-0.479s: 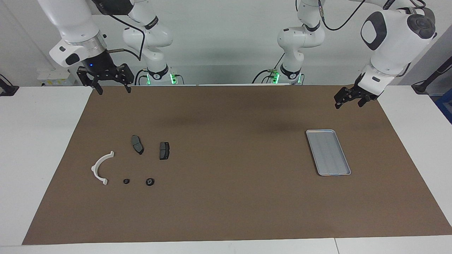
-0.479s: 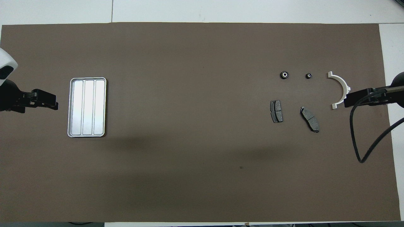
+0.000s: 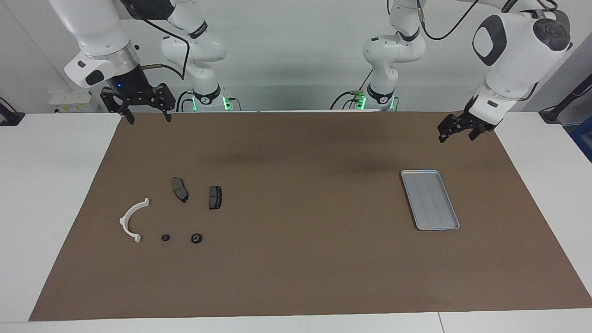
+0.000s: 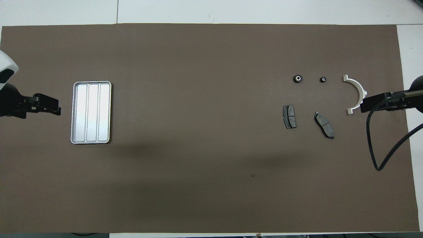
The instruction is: Pick bearing gear from pile to tray
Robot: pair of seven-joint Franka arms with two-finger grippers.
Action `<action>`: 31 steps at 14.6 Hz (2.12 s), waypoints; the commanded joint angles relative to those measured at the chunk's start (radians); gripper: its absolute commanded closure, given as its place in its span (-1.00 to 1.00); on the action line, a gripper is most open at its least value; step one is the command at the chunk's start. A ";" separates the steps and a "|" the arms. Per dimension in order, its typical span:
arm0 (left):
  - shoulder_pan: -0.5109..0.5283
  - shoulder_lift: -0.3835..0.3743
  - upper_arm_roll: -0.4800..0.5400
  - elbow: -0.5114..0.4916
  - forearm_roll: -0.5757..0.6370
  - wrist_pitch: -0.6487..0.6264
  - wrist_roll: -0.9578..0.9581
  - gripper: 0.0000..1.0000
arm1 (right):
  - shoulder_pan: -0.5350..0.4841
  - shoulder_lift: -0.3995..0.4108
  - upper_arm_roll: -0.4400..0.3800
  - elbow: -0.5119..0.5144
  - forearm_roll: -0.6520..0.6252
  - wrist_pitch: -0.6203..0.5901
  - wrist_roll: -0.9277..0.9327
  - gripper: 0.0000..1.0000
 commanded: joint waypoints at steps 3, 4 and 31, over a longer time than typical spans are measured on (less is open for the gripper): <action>0.002 -0.028 -0.005 -0.027 0.007 0.018 -0.014 -1.00 | -0.010 -0.010 0.002 -0.015 -0.004 -0.006 0.010 -1.00; 0.002 -0.028 -0.005 -0.027 0.007 0.018 -0.014 -1.00 | -0.012 -0.010 0.002 -0.012 -0.003 -0.006 0.009 -1.00; -0.013 -0.042 -0.010 -0.052 0.007 0.019 -0.020 -1.00 | 0.053 0.409 0.006 -0.073 -0.070 0.470 0.076 -1.00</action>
